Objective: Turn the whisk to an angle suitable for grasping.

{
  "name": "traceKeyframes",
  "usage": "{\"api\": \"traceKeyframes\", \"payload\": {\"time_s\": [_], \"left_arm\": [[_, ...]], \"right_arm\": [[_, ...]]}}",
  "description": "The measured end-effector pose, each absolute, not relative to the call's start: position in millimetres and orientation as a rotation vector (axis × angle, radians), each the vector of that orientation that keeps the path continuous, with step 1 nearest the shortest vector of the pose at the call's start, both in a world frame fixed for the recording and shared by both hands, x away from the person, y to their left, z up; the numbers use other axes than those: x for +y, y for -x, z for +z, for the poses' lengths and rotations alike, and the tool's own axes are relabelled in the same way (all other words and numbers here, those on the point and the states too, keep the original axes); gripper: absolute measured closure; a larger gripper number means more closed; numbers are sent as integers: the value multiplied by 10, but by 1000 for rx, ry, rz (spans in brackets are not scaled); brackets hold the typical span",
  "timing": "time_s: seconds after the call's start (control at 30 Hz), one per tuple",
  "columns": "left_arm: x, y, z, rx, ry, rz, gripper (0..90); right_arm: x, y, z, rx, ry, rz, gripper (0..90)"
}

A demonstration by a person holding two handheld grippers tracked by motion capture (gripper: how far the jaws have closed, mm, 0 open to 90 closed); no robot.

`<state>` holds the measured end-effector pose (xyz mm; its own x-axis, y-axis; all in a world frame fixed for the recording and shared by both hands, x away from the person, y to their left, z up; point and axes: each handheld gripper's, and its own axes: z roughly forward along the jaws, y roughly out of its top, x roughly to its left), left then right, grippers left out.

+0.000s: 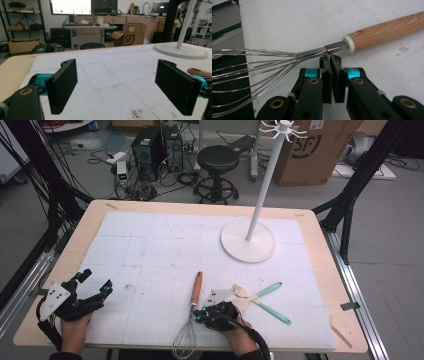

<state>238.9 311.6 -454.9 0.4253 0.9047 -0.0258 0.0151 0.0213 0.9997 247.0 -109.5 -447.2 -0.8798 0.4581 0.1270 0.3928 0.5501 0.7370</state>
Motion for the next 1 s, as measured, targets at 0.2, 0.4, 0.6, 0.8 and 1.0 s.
{"api": "traceKeyframes", "payload": {"time_s": [0.2,0.4,0.6,0.8,1.0], "left_arm": [[3114,-2390,-4549,898,-1377,859,187],[3112,-2392,-4548,899,-1379,859,188],[3112,-2396,-4547,900,-1380,857,188],[3132,-2407,-4543,897,-1383,830,190],[3156,-2429,-4537,909,-1382,798,188]], "right_arm": [[-987,-2511,-4447,2713,-737,1219,877],[-812,-2561,-4428,2740,-711,1197,875],[-591,-2615,-4418,2764,-690,1187,874],[-370,-2688,-4419,2765,-677,1190,874],[-200,-2737,-4437,2757,-681,1222,875]]}}
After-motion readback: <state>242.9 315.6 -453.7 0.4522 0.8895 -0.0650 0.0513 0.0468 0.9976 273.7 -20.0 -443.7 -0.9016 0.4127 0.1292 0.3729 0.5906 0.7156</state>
